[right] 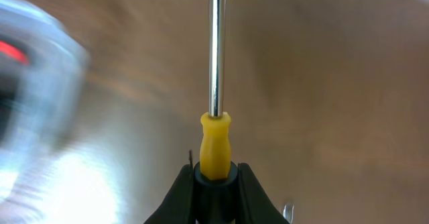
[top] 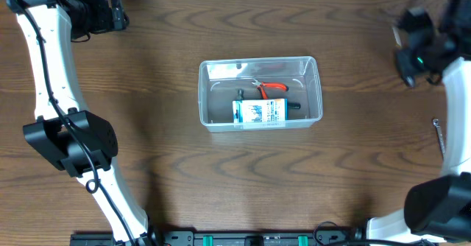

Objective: Pack container
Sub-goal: 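Close the right gripper on the handle and lift the screwdriver, then carry the screwdriver left over the clear container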

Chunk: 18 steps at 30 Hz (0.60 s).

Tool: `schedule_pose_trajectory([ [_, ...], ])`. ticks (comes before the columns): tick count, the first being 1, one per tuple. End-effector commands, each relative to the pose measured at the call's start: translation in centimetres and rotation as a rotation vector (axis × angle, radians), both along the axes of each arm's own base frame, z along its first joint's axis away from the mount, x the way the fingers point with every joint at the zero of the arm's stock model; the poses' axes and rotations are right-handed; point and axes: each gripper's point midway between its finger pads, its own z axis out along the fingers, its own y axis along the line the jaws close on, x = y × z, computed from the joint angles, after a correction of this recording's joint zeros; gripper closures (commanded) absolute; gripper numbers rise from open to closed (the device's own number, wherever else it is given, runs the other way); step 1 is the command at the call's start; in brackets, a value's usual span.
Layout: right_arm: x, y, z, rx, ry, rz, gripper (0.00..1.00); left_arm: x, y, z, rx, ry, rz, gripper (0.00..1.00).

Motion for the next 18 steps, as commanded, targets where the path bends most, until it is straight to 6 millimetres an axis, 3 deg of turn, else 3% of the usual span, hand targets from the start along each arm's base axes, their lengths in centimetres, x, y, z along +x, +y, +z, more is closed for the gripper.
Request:
schedule_pose_trajectory([
  [1,0.8,7.1,2.9,-0.035,-0.084,0.309,0.99,0.1,0.1,0.8,-0.004,-0.020,0.002,0.02],
  [7,-0.4,15.5,1.0,-0.153,-0.062,0.720,0.99,0.1,0.1,0.8,-0.004,-0.020,0.002,0.02],
  [18,0.4,21.4,-5.0,-0.170,0.034,0.890,0.99,0.1,0.1,0.8,-0.004,-0.021,0.002,0.02],
])
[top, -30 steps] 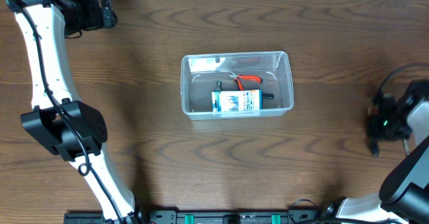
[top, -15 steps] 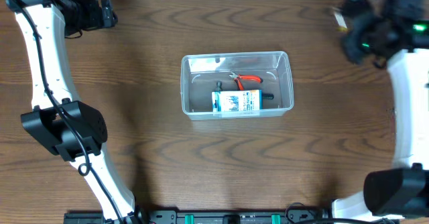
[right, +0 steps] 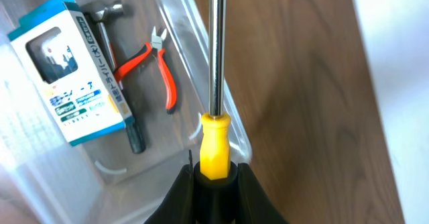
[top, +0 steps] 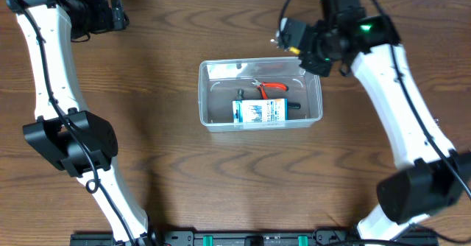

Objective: Pack container
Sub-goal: 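Carry the screwdriver left over the clear container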

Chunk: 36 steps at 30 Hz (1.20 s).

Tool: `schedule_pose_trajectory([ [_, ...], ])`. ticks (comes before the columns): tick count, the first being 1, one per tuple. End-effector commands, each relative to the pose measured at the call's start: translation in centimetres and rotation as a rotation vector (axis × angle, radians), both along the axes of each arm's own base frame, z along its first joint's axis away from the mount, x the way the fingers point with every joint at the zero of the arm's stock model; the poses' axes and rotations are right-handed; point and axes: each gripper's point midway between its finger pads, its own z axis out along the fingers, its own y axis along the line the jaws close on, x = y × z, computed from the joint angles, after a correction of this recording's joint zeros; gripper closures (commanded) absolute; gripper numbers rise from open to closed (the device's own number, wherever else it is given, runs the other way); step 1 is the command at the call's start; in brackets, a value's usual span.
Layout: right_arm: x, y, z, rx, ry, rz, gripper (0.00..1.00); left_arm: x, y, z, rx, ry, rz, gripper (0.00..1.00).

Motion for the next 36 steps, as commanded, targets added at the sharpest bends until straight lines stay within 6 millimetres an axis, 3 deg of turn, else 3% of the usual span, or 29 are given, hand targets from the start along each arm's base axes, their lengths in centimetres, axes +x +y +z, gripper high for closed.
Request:
schedule_pose_trajectory([
  [1,-0.3,1.8,-2.2,-0.024,0.038,0.067,0.99,0.1,0.1,0.8,-0.004,-0.020,0.001,0.02],
  [8,-1.3,5.5,-5.0,-0.024,0.099,0.154,0.99,0.1,0.1,0.8,-0.004,-0.020,0.001,0.02],
  [14,-2.5,7.6,-6.0,0.017,0.149,0.207,0.99,0.1,0.1,0.8,-0.004,-0.020,0.001,0.02],
  [29,-3.4,7.9,-6.6,0.038,0.200,0.220,0.99,0.1,0.1,0.8,-0.004,-0.020,0.001,0.02],
  [36,-3.6,7.3,-8.9,0.017,0.268,0.205,0.99,0.1,0.1,0.8,-0.004,-0.020,0.001,0.02],
])
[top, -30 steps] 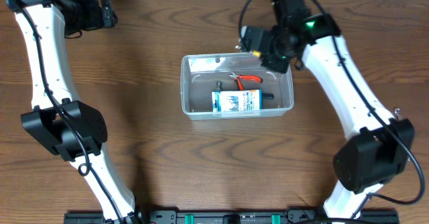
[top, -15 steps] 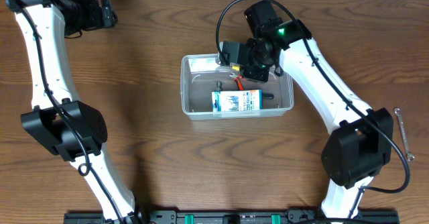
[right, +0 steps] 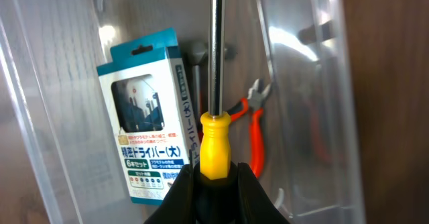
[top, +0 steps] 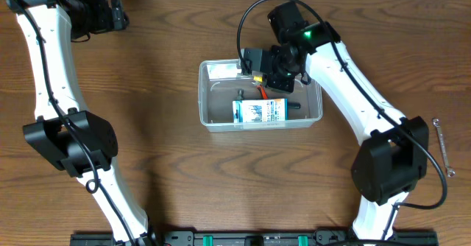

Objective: Pack container
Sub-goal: 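Carry the screwdriver left over the clear container, then lower the screwdriver into the container and open the right gripper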

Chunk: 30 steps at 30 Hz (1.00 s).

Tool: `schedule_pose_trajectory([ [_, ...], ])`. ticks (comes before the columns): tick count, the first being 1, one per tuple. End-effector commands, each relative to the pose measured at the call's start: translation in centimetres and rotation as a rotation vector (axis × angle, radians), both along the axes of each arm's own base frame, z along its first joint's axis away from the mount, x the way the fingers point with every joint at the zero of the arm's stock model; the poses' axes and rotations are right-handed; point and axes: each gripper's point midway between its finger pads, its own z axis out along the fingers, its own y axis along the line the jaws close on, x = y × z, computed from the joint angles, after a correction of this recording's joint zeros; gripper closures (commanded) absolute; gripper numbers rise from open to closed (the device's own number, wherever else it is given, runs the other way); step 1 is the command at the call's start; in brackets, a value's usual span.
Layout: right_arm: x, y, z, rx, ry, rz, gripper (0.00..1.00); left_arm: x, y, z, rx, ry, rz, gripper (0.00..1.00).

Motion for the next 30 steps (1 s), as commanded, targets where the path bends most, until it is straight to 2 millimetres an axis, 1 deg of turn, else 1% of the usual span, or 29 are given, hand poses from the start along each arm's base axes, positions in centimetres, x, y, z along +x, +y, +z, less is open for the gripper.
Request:
schedule_pose_trajectory([
  [1,-0.2,-0.1,-1.9,-0.006,0.053,0.005,0.99,0.1,0.1,0.8,-0.004,-0.020,0.001,0.02],
  [6,0.4,-0.2,-2.7,-0.017,0.048,0.000,0.99,0.1,0.1,0.8,-0.004,-0.020,0.001,0.02],
  [11,0.2,-0.3,-3.7,-0.028,0.076,-0.001,0.99,0.1,0.1,0.8,-0.004,-0.020,0.001,0.02],
  [17,-0.2,-0.5,-5.6,-0.051,0.128,-0.003,0.99,0.1,0.1,0.8,-0.004,-0.020,0.001,0.02],
  [19,-0.3,-0.5,-5.9,-0.055,0.137,-0.002,0.95,0.1,0.1,0.8,-0.004,-0.020,0.001,0.02],
  [20,-0.3,-0.5,-6.0,-0.055,0.137,-0.002,0.86,0.1,0.1,0.8,-0.004,-0.020,0.001,0.02],
  [23,-0.3,-0.5,-6.0,-0.055,0.136,-0.002,0.74,0.1,0.1,0.8,-0.004,-0.020,0.001,0.02],
  [24,-0.3,-0.5,-6.0,-0.055,0.136,-0.002,0.67,0.1,0.1,0.8,-0.004,-0.020,0.001,0.02],
  [25,-0.3,-0.5,-6.0,-0.055,0.136,-0.003,0.50,0.1,0.1,0.8,-0.004,-0.020,0.001,0.02],
  [28,-0.2,-0.5,-6.0,-0.055,0.136,-0.003,0.16,0.1,0.1,0.8,-0.004,-0.020,0.001,0.02],
  [29,-0.2,-0.5,-6.0,-0.054,0.135,-0.002,0.07,0.1,0.1,0.8,-0.004,-0.020,0.001,0.02],
  [30,-0.2,-0.4,-5.9,-0.053,0.132,-0.001,0.01,0.1,0.1,0.8,-0.004,-0.020,0.001,0.02],
])
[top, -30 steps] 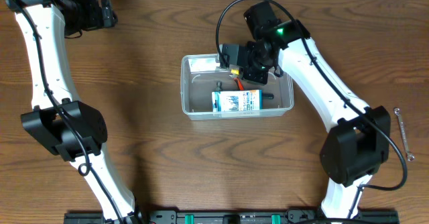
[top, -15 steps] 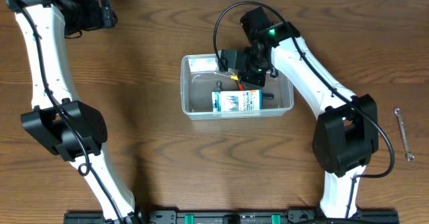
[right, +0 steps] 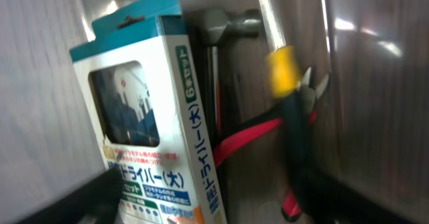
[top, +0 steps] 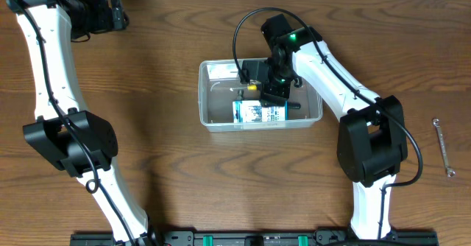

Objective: Pack container
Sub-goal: 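Lower the screwdriver into the container and open the right gripper, then raise the right gripper and move it right toward the silver wrench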

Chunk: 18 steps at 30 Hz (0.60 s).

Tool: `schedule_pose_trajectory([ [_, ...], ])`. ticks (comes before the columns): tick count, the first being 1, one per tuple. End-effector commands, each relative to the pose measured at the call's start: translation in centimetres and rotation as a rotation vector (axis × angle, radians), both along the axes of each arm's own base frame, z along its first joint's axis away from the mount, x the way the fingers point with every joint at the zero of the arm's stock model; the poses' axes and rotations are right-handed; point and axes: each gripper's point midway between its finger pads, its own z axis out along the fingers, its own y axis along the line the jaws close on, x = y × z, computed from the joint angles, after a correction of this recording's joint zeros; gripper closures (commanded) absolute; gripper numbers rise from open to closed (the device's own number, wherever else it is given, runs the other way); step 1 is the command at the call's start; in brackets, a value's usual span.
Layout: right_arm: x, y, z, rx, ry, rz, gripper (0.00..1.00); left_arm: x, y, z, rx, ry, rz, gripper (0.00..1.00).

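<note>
The clear plastic container sits mid-table. Inside lie a blue-and-white screwdriver-set box, a hammer and red-handled pliers. My right gripper is low inside the container, open, its fingers spread wide. The screwdriver, with steel shaft, yellow collar and black handle, lies free between them over the pliers, against the far wall. The left gripper hangs at the table's far left corner, away from everything.
A small metal wrench lies on the wooden table near the right edge. The container's walls stand close around my right gripper.
My right gripper went lower into the container and opened. The screwdriver it held has left the jaws and now rests among the tools beside the box. The left arm is unmoved.
The right gripper held the screwdriver by its handle at the table's right side. It was then at the container's far right corner, then over the box and pliers inside. Now it stands open with the screwdriver lying in the container.
</note>
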Motion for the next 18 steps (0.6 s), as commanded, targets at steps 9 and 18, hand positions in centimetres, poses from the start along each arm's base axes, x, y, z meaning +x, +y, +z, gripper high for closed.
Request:
schedule_pose_trajectory([
  [9,1.9,0.9,8.5,0.084,-0.146,-0.050,0.01,0.1,0.1,0.8,-0.004,-0.020,0.001,0.02],
  [18,0.6,-9.1,20.1,-0.181,-0.397,-0.519,0.01,0.1,0.1,0.8,-0.004,-0.020,0.001,0.02],
])
